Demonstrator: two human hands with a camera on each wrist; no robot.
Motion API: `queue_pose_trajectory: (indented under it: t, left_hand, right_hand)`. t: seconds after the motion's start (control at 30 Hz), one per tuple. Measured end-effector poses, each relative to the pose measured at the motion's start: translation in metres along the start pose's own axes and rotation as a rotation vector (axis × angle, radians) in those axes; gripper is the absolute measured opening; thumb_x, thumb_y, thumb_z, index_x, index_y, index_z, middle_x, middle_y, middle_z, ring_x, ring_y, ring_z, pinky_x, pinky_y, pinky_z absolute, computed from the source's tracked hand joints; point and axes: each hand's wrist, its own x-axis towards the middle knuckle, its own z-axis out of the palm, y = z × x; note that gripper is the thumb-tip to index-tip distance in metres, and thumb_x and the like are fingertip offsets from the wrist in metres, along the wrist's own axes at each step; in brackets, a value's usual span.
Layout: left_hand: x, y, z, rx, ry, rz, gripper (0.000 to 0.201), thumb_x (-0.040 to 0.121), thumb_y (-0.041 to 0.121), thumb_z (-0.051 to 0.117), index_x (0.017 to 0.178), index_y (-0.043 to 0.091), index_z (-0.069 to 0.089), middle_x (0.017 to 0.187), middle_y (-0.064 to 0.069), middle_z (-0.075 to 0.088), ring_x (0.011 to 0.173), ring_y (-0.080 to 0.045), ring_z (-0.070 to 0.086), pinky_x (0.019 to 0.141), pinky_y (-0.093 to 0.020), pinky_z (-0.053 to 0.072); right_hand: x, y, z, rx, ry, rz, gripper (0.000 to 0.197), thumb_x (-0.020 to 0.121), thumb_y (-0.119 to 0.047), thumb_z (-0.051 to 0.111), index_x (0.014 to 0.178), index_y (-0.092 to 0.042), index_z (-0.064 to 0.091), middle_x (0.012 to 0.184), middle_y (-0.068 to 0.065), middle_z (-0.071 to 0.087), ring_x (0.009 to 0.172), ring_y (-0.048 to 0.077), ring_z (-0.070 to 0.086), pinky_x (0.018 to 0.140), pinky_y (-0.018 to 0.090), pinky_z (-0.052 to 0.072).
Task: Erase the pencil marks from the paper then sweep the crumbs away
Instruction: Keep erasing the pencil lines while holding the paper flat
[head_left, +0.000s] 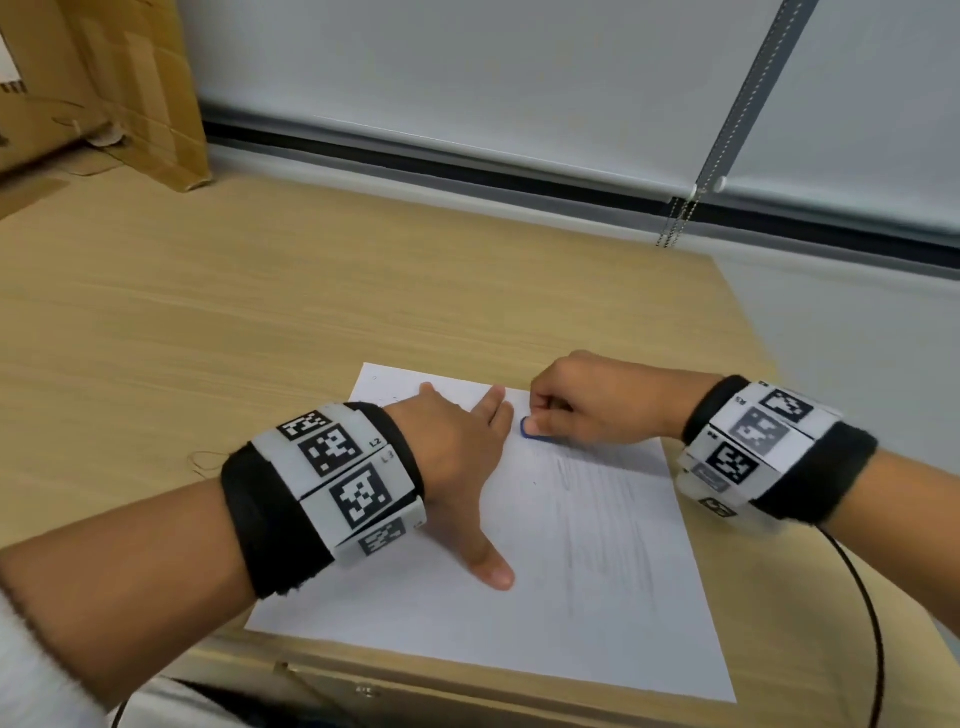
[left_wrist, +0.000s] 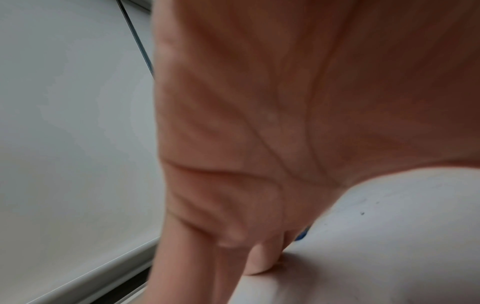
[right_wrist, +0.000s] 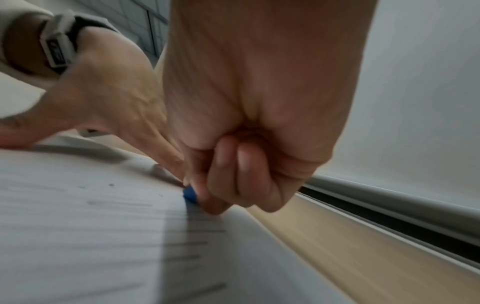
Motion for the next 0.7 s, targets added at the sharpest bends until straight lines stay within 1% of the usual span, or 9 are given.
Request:
queue_pose_trajectory:
  t: [0.1,0.13,0.2,0.3,0.43,0.5,0.57,0.63,0.7]
  left_hand:
    - [0.001,0.0,0.0,-0.015,0.0,0.004,0.149,0.054,0.085,0.066,0.149,0.019,-0.028,0.155,0.009,-0.032,0.143,-0.053,0.002,0.109,-0.05,0.036]
    - [0.001,0.0,-0.001,-0.018,0.001,0.006,0.148,0.054,0.084,0.066,0.149,0.02,-0.028,0.155,0.009,-0.032,0.143,-0.053,0.002,0.109,-0.05,0.036]
    - [0.003,0.0,-0.001,-0.011,-0.011,0.013,0.146,0.055,0.084,0.065,0.148,0.024,-0.029,0.154,0.008,-0.034,0.142,-0.053,0.0,0.111,-0.052,0.032]
    - [0.006,-0.001,0.0,-0.004,-0.021,0.021,0.144,0.054,0.085,0.065,0.145,0.032,-0.032,0.151,0.006,-0.038,0.142,-0.054,-0.001,0.113,-0.055,0.027]
    - [0.008,-0.002,0.004,-0.012,0.001,0.025,0.144,0.052,0.084,0.067,0.145,0.036,-0.032,0.153,0.005,-0.036,0.142,-0.054,0.001,0.114,-0.054,0.026]
    - [0.007,-0.002,0.004,-0.001,0.009,0.029,0.144,0.052,0.086,0.066,0.145,0.036,-0.032,0.152,0.004,-0.036,0.142,-0.054,0.003,0.114,-0.054,0.026]
    - [0.006,-0.002,0.002,-0.003,0.002,0.029,0.142,0.053,0.086,0.065,0.145,0.036,-0.032,0.152,0.005,-0.037,0.143,-0.053,0.002,0.114,-0.053,0.026]
    - [0.006,-0.002,0.001,-0.006,-0.011,0.021,0.142,0.054,0.085,0.066,0.145,0.036,-0.032,0.152,0.006,-0.037,0.143,-0.053,0.001,0.115,-0.053,0.025]
    - [0.005,0.0,0.0,0.003,-0.008,0.015,0.143,0.054,0.084,0.066,0.145,0.033,-0.032,0.152,0.007,-0.037,0.143,-0.052,0.001,0.115,-0.052,0.025]
  right_hand:
    - [-0.008,-0.009,0.007,-0.003,-0.081,-0.052,0.034,0.094,-0.04,0.055,0.079,-0.011,0.062,0.066,0.003,0.061,0.054,0.011,0.046,0.054,0.026,0.039]
    - [-0.009,-0.009,0.005,-0.001,-0.1,-0.058,0.034,0.093,-0.041,0.056,0.079,-0.01,0.062,0.067,0.003,0.062,0.054,0.011,0.046,0.054,0.024,0.039]
    - [-0.004,-0.002,-0.003,-0.013,-0.064,-0.02,0.033,0.093,-0.041,0.056,0.075,-0.014,0.06,0.064,-0.003,0.058,0.054,0.009,0.045,0.052,0.02,0.036]
    - [-0.005,0.005,-0.005,-0.01,-0.009,0.028,0.03,0.094,-0.039,0.055,0.075,-0.017,0.059,0.065,-0.006,0.057,0.055,0.007,0.046,0.053,0.02,0.035]
    - [-0.022,-0.006,0.004,0.036,-0.171,-0.046,0.037,0.092,-0.041,0.057,0.079,-0.007,0.063,0.064,0.002,0.057,0.052,0.009,0.042,0.052,0.022,0.037]
    - [-0.017,-0.003,-0.001,0.024,-0.139,-0.015,0.036,0.092,-0.043,0.057,0.08,-0.009,0.064,0.063,-0.003,0.056,0.052,0.008,0.042,0.05,0.017,0.035]
    - [-0.013,0.002,-0.004,0.002,-0.055,0.025,0.034,0.093,-0.043,0.056,0.079,-0.013,0.062,0.064,-0.006,0.056,0.054,0.008,0.045,0.051,0.017,0.034]
    - [-0.015,0.002,0.001,-0.009,-0.024,0.019,0.036,0.094,-0.042,0.054,0.08,-0.01,0.062,0.065,-0.003,0.058,0.055,0.012,0.046,0.052,0.022,0.035]
    - [-0.02,-0.005,0.005,-0.02,-0.082,-0.016,0.037,0.094,-0.042,0.053,0.081,-0.009,0.062,0.065,0.001,0.059,0.054,0.012,0.044,0.051,0.022,0.035]
